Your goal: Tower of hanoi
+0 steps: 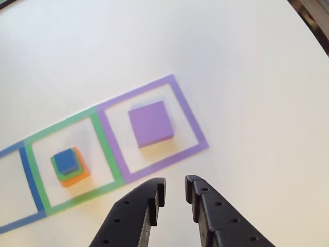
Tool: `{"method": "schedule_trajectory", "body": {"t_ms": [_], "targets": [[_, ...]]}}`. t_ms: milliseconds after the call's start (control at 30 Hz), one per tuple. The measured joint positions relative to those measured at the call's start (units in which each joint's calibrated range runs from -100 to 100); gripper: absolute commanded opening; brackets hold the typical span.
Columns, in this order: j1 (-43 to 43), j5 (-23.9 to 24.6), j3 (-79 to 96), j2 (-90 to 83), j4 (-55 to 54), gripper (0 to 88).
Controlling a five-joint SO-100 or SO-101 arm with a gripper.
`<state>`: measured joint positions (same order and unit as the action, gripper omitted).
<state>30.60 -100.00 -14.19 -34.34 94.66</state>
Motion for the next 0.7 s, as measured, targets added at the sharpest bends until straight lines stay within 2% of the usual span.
{"method": "schedule_trajectory", "body": {"t_ms": [200,233,267,300,433,533,700], "targets": [[6.5,0.0,-1.3,0.0,3.0,2.1],[7.4,0.0,-1.3,0.0,3.6,5.2],[8.5,0.0,-0.8,0.0,3.8,15.0],[9.6,0.0,0.1,0.0,3.9,19.5],[13.9,0.0,6.9,-0.3,3.0,25.7],[16.1,0.0,16.7,-3.5,-4.1,32.7],[17.2,0.0,37.9,-8.8,-22.6,38.7]]}}
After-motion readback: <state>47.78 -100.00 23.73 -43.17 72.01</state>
